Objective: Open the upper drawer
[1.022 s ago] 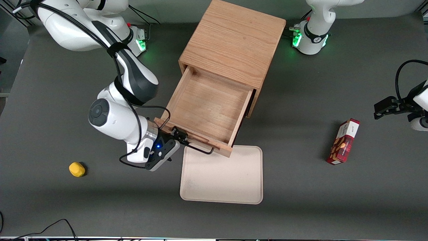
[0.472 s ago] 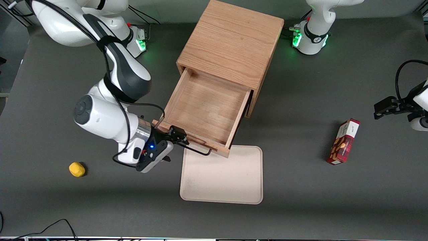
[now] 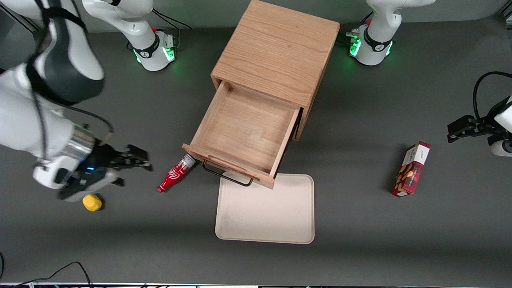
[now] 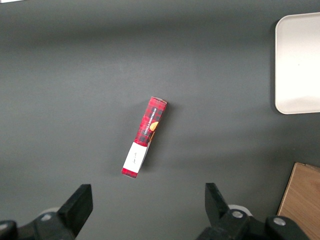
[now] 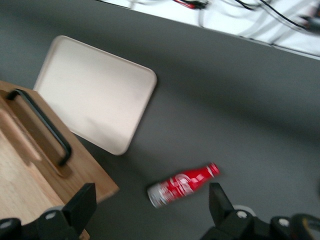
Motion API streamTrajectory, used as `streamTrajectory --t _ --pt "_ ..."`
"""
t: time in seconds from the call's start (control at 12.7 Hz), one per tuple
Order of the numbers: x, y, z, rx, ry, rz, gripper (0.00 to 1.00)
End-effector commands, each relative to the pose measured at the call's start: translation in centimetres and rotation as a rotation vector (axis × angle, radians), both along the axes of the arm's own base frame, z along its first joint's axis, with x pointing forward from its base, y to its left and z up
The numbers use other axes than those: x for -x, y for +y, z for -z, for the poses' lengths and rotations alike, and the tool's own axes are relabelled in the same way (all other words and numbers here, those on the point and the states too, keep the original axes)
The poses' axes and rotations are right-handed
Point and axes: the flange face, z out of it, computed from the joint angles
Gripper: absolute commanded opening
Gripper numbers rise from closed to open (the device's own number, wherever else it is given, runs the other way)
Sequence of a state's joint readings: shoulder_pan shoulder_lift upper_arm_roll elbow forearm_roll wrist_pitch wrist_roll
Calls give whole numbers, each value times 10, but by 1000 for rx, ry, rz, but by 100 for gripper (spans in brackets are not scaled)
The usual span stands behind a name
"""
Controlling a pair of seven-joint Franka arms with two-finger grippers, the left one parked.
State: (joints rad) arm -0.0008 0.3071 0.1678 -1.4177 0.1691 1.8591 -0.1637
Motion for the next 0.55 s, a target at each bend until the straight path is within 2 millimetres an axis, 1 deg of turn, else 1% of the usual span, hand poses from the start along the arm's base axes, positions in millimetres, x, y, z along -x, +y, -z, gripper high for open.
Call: streamTrajectory --t 0.0,0.08,0.16,0.24,0.47 --pt "51 -43 -26 113 73 232 100" --pt "73 -49 -39 137 90 297 100" --pt "91 -63 -48 148 114 341 100" --pt "104 -73 -58 152 118 368 100" --pt "117 -79 -70 209 131 441 100"
